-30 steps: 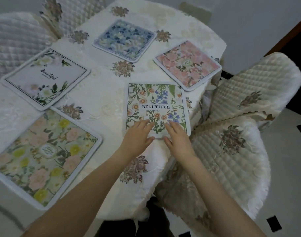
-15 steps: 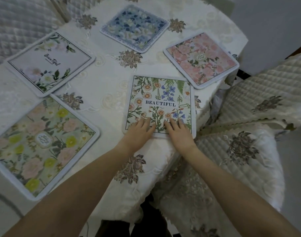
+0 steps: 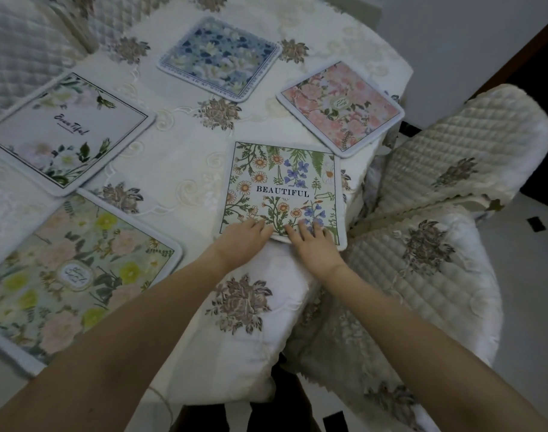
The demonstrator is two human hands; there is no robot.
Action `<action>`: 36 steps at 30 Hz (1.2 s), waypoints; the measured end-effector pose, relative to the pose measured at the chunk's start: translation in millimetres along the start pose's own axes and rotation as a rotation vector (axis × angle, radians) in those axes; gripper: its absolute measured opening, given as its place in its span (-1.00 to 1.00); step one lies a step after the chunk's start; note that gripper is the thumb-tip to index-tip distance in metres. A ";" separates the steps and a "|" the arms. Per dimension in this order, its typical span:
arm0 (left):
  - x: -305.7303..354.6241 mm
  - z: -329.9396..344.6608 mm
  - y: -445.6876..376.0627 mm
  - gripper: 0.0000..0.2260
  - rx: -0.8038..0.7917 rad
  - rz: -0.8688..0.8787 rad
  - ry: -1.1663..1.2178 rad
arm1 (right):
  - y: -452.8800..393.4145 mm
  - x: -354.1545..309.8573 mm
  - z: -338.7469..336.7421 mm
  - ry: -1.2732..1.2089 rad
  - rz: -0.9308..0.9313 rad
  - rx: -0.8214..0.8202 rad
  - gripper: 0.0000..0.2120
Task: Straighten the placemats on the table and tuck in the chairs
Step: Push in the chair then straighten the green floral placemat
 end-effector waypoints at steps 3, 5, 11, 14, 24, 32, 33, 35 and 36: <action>-5.9 10.6 19.9 -0.67 0.070 0.060 0.027 | 13.2 -25.3 7.0 -0.099 0.086 -0.013 -0.39; -8.8 18.8 31.1 -0.61 0.096 0.070 0.099 | 21.5 -43.1 10.7 -0.169 0.131 0.003 -0.37; -16.3 40.3 51.3 -0.44 0.028 0.039 0.106 | 39.4 -85.2 17.0 -0.221 0.221 0.009 -0.23; -16.9 44.9 60.3 -0.26 0.025 0.061 0.114 | 45.6 -97.5 18.0 -0.233 0.265 -0.016 -0.24; -14.3 58.2 86.4 -0.52 -0.019 0.089 0.119 | 62.9 -127.6 37.1 -0.285 0.328 -0.014 -0.29; -9.5 51.2 91.8 -0.36 -0.059 0.055 0.115 | 63.7 -130.4 46.6 -0.380 0.373 0.009 -0.46; -8.8 49.7 90.5 -0.42 -0.063 0.045 0.139 | 64.6 -130.8 45.5 -0.400 0.378 0.012 -0.47; -7.8 45.0 87.8 -0.51 -0.076 0.034 0.190 | 66.7 -129.7 42.4 -0.453 0.377 0.019 -0.48; -8.2 41.9 87.2 -0.53 -0.082 0.032 0.217 | 68.4 -128.6 39.6 -0.478 0.370 0.014 -0.48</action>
Point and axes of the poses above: each hand's wrist, its own y-axis away from the middle knuckle, its own z-axis out of the palm, x = y × z, the point moved 2 cm from there along -y, towards the middle knuckle, and after that the axes turned 6 degrees about z, right-handed, at the moved point
